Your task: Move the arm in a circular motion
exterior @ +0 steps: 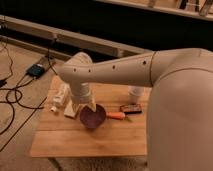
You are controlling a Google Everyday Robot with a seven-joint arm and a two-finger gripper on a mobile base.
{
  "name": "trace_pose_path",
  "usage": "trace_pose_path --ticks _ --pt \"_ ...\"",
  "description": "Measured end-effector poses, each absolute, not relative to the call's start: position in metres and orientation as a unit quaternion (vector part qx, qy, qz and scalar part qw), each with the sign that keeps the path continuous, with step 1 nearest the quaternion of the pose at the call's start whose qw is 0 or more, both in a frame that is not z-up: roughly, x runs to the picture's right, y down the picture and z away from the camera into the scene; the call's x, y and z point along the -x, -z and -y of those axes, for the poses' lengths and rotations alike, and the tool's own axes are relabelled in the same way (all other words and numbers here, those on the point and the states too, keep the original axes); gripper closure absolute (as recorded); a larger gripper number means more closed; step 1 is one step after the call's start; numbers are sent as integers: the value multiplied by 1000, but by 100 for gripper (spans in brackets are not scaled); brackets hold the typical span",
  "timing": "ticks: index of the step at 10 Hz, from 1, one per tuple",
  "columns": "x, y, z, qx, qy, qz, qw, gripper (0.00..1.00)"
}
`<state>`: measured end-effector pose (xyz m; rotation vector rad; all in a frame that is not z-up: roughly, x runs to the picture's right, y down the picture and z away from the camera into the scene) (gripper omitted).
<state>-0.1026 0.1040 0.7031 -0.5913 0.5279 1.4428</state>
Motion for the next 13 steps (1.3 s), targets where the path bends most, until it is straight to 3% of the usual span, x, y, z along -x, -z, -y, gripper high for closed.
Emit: trace_pose_path --ticks 10,13 --pt "100 -703 -101 263 -647 -236 676 35" --pt "50 -709 -57 228 -671 -251 659 35"
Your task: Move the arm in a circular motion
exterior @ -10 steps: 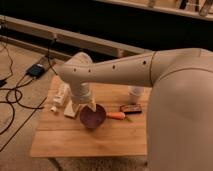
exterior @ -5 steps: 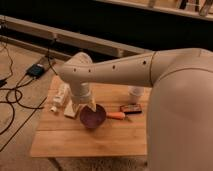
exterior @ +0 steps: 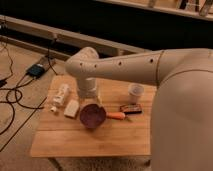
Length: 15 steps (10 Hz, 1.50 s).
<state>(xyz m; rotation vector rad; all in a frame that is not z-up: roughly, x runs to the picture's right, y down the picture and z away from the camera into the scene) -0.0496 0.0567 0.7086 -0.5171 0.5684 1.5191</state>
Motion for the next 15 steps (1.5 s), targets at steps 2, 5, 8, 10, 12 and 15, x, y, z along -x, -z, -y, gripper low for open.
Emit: trace_pose_path --ticks 2,5,8,10,12,15 --pt "34 -715 -21 209 -676 -252 660 35" --pt "35 -739 33 188 -670 -252 672 35" --pt "85 -766 51 202 -647 -244 694 35" --pt "136 -776 41 231 -620 -231 713 35" --pt "174 -771 21 260 -594 -216 730 35" --pt "192 -734 -18 297 -565 -199 744 35"
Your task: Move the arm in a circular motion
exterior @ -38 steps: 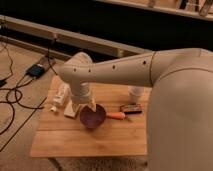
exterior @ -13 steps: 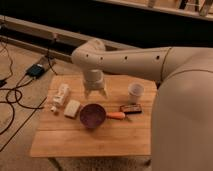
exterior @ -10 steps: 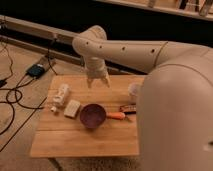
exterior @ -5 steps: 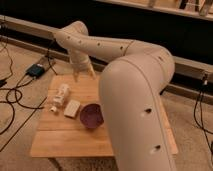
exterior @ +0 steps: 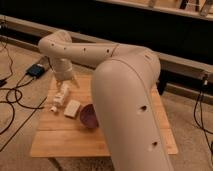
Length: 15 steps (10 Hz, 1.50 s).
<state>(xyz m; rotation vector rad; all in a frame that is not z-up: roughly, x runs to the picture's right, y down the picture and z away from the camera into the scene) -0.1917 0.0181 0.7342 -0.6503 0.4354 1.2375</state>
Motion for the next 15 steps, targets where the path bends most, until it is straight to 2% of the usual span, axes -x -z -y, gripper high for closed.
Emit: trace_pose_path --ticks 4,6,8,11,13,15 --pt "153 -677 -72 311 -572 -201 732 35" --pt "111 -660 -81 297 -601 -207 713 35" --pt "61 -655 -73 272 -643 -212 683 35" --pt "-3 -670 -40 240 -693 -221 643 35" --pt "-32 -702 4 220 -713 -220 628 35" --pt "-17 -742 40 214 -713 -216 632 35"
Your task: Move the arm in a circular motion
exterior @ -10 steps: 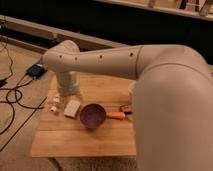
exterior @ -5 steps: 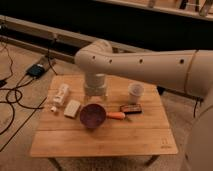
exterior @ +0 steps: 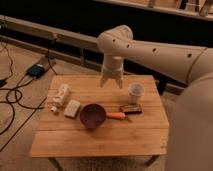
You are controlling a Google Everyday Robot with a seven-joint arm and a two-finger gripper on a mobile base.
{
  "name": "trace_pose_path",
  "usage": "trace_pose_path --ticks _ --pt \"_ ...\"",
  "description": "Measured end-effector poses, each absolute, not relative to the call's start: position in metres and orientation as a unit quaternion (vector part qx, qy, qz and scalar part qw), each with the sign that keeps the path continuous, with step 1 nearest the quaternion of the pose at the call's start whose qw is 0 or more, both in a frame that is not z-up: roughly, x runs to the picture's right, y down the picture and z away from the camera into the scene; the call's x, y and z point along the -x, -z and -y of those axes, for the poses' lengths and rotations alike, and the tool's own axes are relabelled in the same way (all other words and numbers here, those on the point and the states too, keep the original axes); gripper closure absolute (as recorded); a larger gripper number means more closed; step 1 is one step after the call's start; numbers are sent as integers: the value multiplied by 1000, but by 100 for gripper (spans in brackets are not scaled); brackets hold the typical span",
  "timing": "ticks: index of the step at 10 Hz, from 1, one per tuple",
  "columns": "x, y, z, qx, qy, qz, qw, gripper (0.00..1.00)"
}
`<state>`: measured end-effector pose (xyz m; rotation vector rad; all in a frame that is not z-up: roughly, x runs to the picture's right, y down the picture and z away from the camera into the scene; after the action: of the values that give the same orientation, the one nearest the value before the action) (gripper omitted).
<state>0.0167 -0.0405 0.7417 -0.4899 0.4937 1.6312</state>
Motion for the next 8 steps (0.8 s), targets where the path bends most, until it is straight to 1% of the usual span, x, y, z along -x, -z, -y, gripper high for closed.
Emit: trace_pose_path --ticks 3,4,6,8 --pt "48 -780 58 232 -686 -211 656 35" --pt "69 -788 58 240 -674 -210 667 35" --pt "112 -794 48 259 -641 -206 692 35" --pt "148 -786 22 285 -596 -202 722 35"
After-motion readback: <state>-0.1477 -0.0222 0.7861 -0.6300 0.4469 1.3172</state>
